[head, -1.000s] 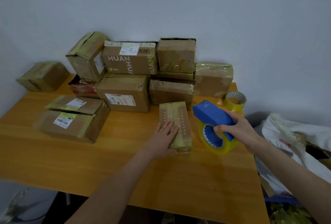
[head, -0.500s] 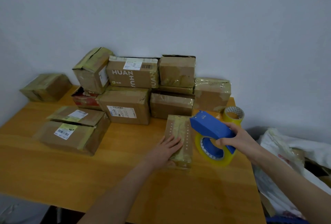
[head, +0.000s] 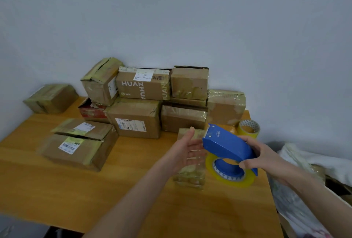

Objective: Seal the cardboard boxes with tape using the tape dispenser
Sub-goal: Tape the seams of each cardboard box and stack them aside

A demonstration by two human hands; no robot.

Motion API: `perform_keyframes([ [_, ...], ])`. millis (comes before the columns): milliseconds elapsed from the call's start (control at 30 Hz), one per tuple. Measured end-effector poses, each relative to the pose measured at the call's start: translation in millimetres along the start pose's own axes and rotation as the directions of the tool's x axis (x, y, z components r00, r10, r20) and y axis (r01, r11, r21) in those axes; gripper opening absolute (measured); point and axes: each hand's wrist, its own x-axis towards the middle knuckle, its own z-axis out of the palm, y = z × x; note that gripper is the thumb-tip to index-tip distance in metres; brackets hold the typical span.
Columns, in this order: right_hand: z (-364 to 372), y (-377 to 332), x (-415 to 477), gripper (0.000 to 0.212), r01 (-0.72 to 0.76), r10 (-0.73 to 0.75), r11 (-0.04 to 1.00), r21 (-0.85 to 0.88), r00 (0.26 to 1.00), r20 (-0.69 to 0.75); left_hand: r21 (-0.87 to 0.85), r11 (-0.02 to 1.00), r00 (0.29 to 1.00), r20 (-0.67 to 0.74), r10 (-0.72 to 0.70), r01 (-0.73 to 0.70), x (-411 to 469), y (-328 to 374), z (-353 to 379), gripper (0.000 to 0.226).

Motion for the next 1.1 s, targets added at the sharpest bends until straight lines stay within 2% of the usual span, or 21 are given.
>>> perform_keyframes([
  [167,3,3,0,0.081,-0.015,0.015,1.000,-0.008,1.000,0.022,0.033,0.999,1.000,0.003,0.030,-0.030,-2,1,-1,0.041],
  [367,6,7,-1,0.078,-0.014,0.015,1.000,-0.018,0.999,0.036,-0.010,1.000,0.999,0.037,0.030,-0.030,-5,-3,-8,0.014],
  [467,5,9,1,0.079,-0.021,0.021,1.000,-0.008,0.999,0.036,-0.019,0.999,0.998,0.054,0.030,-0.029,-7,-4,-8,0.016],
  [600,5,9,3,0.081,-0.024,0.025,1.000,-0.020,0.999,0.038,-0.066,0.998,1.000,-0.002,-0.012,0.011,-10,1,-8,0.036],
  [667,6,8,4,0.081,-0.021,0.023,0.999,-0.034,0.999,0.039,0.058,0.998,0.998,-0.063,-0.001,0.005,-11,1,-7,0.035],
  [800,9,5,2,0.080,-0.005,0.010,0.995,-0.101,0.999,0.052,0.267,0.963,0.983,-0.168,0.073,-0.026,-10,-4,-10,0.020],
  [867,14,1,2,0.081,-0.004,0.015,0.987,-0.160,0.998,0.065,0.351,0.936,0.973,-0.208,0.098,-0.019,-8,-6,-11,0.014],
  [933,21,-4,4,0.083,0.030,-0.004,0.940,-0.341,0.997,0.078,0.410,0.912,0.961,-0.248,0.118,-0.006,-8,-9,-13,0.013],
  [1033,30,-9,8,0.079,0.107,-0.085,0.726,-0.679,0.994,0.065,0.427,0.904,0.953,-0.274,0.127,0.002,-8,-16,-19,0.015],
  [1100,34,-12,10,0.077,0.128,-0.110,0.659,-0.741,0.991,0.073,0.418,0.909,0.950,-0.284,0.130,0.001,-11,-22,-24,0.011],
])
